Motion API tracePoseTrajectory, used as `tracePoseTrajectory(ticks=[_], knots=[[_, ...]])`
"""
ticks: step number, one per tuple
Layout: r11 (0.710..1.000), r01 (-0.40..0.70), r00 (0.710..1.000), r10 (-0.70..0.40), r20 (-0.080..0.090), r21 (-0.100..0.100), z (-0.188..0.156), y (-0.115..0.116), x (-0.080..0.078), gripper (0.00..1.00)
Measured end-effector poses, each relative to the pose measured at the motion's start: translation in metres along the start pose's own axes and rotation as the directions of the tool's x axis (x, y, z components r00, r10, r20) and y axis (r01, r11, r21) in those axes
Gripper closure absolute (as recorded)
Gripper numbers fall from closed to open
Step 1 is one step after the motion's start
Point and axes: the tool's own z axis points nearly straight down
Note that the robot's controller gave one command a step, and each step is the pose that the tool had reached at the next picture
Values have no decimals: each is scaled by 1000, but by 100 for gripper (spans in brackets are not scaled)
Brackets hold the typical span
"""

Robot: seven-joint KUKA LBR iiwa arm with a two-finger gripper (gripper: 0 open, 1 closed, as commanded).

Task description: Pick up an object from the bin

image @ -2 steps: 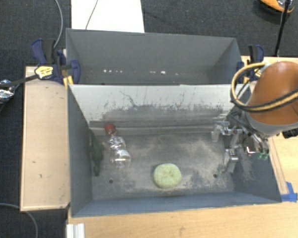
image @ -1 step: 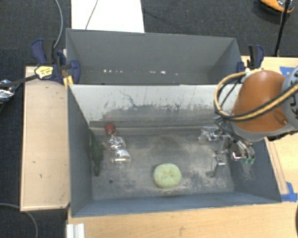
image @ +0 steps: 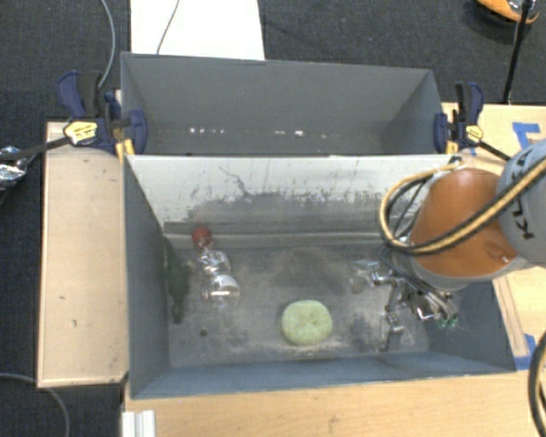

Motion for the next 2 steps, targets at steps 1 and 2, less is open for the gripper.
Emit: tracePoseTrajectory(ticks=[1, 2], knots=[[995, 96, 995, -96, 0, 5, 23, 18, 4, 0], [992, 129, 992, -129, 2, 1, 18, 45, -4, 0]])
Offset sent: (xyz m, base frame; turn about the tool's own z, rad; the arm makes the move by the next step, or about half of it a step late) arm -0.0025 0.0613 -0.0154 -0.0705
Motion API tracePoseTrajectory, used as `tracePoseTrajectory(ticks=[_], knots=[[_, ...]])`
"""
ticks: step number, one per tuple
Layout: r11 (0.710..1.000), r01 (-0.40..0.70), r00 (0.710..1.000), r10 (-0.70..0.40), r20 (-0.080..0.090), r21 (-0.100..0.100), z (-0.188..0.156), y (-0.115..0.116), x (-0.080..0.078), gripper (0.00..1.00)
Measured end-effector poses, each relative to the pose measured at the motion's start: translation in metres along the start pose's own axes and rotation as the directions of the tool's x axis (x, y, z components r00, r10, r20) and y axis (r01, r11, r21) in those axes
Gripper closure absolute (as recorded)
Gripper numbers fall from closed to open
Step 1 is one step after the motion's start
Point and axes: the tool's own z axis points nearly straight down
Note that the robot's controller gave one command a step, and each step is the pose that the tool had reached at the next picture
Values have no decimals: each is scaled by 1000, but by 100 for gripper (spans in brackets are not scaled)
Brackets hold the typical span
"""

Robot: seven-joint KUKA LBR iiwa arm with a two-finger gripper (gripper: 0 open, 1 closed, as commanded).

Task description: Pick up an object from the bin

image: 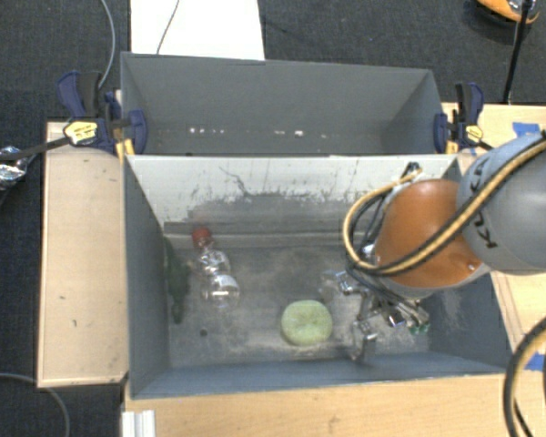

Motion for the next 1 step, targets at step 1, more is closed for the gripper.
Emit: tracePoseTrajectory(ticks=[1], knots=[[999, -34, 999, 34, 1, 3, -2, 20, -13, 0]])
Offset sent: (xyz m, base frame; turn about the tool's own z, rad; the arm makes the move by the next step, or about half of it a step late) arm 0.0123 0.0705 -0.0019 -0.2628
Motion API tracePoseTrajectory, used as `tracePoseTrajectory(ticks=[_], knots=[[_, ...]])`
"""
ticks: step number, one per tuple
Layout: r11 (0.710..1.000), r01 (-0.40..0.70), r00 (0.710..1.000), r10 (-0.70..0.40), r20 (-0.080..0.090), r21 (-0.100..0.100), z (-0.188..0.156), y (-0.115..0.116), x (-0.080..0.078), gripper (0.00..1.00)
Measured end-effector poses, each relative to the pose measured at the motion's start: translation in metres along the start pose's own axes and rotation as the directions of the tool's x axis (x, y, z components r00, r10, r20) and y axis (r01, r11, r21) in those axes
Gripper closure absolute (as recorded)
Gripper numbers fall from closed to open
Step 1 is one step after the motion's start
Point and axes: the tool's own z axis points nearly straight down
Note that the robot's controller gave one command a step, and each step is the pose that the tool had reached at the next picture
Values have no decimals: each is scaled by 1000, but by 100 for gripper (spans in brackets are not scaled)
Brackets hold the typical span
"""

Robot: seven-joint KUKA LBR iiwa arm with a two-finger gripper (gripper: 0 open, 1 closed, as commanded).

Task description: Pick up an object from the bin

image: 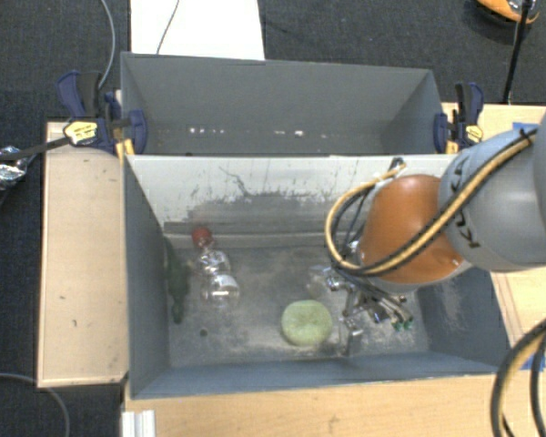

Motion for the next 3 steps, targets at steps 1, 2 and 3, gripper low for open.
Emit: tracePoseTrajectory(ticks=[1, 2, 3], knots=[[956, 293, 956, -293, 6, -2, 4, 44, -20, 100], [955, 296, 955, -296, 6, -2, 4, 44, -20, 100], [954, 298, 954, -298, 6, -1, 4, 44, -20, 100]])
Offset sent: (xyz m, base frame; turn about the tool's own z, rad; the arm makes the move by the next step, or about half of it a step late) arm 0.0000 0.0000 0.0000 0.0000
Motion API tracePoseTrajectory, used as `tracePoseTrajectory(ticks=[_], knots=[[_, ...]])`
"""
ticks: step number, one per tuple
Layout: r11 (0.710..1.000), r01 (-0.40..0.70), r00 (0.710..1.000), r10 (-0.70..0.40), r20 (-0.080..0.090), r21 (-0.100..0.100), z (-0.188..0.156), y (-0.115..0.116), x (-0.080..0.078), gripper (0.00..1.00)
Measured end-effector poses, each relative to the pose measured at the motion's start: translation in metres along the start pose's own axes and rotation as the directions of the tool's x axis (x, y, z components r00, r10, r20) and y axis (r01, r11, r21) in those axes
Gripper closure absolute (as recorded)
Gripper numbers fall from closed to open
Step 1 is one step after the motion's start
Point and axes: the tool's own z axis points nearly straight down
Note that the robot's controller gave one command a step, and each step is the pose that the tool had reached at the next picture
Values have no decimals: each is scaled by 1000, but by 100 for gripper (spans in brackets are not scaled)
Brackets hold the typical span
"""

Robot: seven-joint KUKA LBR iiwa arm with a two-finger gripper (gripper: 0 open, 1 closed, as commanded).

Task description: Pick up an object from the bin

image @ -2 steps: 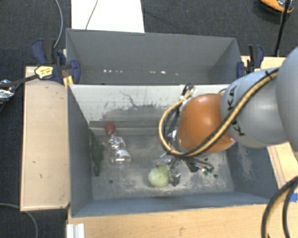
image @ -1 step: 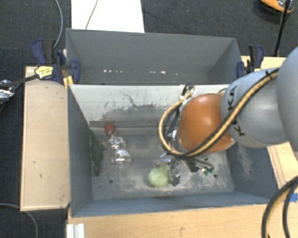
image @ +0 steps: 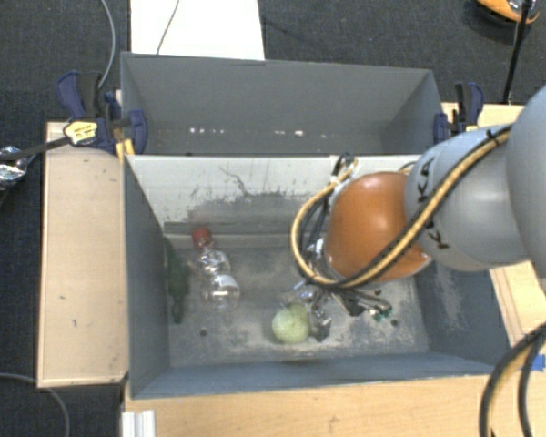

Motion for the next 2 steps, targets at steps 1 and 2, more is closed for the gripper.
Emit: tracePoseTrajectory(ticks=[1, 2], knots=[[1000, 2, 1000, -2, 0, 0, 0, 0, 0, 100], [1000, 4, 1000, -4, 0, 0, 0, 0, 0, 100]])
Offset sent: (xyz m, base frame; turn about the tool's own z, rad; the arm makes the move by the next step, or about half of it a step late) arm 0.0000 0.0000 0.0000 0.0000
